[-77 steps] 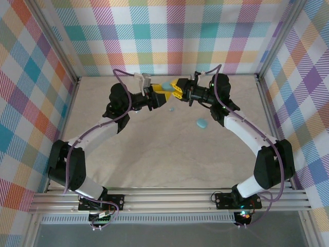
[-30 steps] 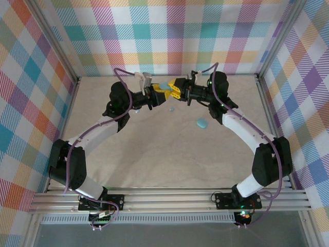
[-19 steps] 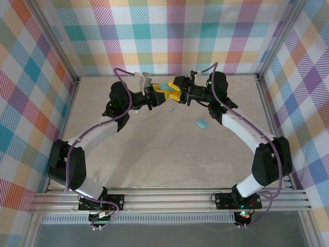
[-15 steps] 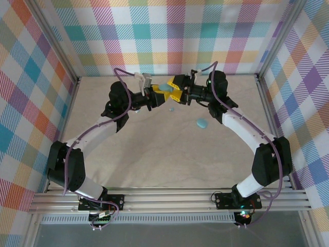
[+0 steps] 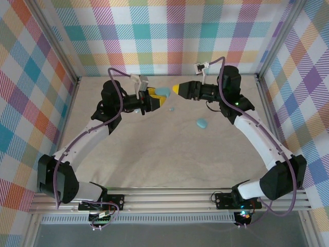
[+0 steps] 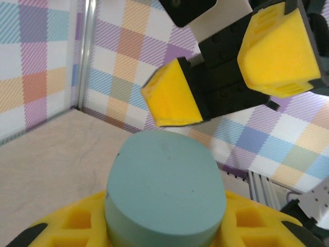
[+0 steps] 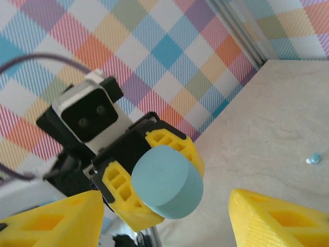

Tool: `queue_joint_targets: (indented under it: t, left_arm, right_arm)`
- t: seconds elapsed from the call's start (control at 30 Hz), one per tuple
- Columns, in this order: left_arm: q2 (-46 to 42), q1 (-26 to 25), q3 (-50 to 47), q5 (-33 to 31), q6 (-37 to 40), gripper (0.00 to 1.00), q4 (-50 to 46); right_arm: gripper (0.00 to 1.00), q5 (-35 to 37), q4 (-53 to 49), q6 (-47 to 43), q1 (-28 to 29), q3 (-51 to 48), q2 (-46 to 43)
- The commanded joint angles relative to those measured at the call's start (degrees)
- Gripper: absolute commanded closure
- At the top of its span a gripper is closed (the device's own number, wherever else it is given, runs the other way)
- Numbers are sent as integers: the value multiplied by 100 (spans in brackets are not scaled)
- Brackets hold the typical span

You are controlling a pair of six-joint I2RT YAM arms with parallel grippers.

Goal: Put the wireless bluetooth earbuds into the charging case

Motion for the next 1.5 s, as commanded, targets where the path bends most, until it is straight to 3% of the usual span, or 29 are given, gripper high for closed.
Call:
queue_joint_targets:
  t: [0.0, 0.2, 0.63, 1.07, 1.47]
  left_arm:
    - [-220, 49, 216, 381, 299, 83, -411]
    - [-362, 49, 327, 512, 390, 83, -768]
    - [-492, 33, 459, 625, 391, 83, -1011]
    - [-515, -22, 424, 702, 449, 83, -1142]
    - [-526, -39, 424, 835, 434, 84, -1186]
  right_arm:
    - [35, -646, -525, -1427, 28, 265, -6]
    - [33, -884, -1485, -2474, 269, 722, 184]
    - [33, -975, -2113, -3038, 457, 1097, 579]
    - [46, -56, -1417, -2202, 477, 1015, 637]
    - [46, 830, -1516, -1962, 469, 1131, 680]
